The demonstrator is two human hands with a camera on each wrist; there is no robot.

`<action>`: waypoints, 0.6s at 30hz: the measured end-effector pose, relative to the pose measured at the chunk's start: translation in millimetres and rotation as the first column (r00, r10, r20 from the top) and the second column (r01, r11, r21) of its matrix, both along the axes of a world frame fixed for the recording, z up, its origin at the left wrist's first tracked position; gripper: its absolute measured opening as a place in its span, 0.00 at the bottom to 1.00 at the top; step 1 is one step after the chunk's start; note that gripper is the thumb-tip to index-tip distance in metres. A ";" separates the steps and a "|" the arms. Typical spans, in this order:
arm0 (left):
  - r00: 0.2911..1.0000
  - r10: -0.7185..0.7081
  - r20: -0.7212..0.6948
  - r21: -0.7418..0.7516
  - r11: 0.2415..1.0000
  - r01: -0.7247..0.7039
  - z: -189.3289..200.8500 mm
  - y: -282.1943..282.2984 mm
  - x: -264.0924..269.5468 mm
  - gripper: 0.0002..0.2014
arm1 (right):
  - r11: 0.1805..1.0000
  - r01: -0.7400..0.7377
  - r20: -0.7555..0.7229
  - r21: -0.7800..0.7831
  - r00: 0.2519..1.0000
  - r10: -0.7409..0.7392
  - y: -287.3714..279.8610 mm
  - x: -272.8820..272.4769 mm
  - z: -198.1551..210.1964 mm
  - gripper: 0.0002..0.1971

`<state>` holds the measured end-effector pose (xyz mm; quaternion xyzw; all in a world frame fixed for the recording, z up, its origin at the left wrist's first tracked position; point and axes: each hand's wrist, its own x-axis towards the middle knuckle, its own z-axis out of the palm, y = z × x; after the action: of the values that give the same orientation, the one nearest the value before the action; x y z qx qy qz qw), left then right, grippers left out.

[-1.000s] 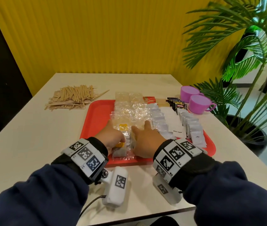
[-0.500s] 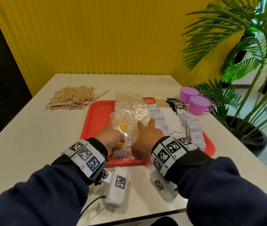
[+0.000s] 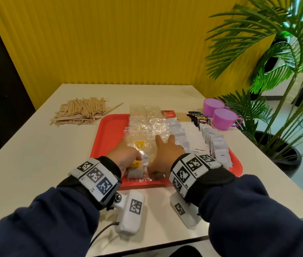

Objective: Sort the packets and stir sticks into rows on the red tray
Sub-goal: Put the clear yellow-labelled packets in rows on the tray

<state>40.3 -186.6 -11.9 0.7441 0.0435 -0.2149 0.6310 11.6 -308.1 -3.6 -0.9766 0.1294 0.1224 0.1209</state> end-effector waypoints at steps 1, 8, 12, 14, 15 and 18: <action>1.000 0.002 0.000 0.010 1.000 -0.002 1.1 0.6 -0.6 0.45 | 1.000 -0.006 0.010 -0.006 1.000 0.006 -0.9 0.4 1.3 0.52; 0.955 0.046 0.293 0.149 0.984 -0.093 18.3 4.8 -13.1 0.35 | 0.998 -0.068 0.047 0.018 0.997 0.067 -15.4 -3.9 8.3 0.53; 0.975 -0.135 0.176 0.166 0.981 0.106 26.2 -6.6 -21.4 0.20 | 0.996 -0.081 0.036 0.044 0.996 0.080 -24.2 -12.0 10.8 0.55; 0.983 -0.182 0.023 0.089 0.980 0.180 25.5 -12.9 -27.3 0.13 | 0.996 -0.077 0.034 0.051 0.997 0.075 -27.6 -15.2 11.6 0.53; 0.982 -0.188 -0.028 0.078 0.979 0.190 25.2 -15.2 -29.9 0.09 | 0.996 -0.071 0.038 0.048 0.997 0.069 -28.9 -16.5 11.8 0.50; 0.976 -0.194 -0.102 0.073 0.977 0.202 23.0 -18.3 -33.2 0.09 | 0.998 -0.058 0.041 0.031 0.998 0.056 -31.6 -19.4 11.3 0.46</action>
<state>7.2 -204.8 11.2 0.7594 0.0079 -0.3095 0.5723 -7.9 -339.7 7.7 -0.9801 0.0970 0.1081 0.1355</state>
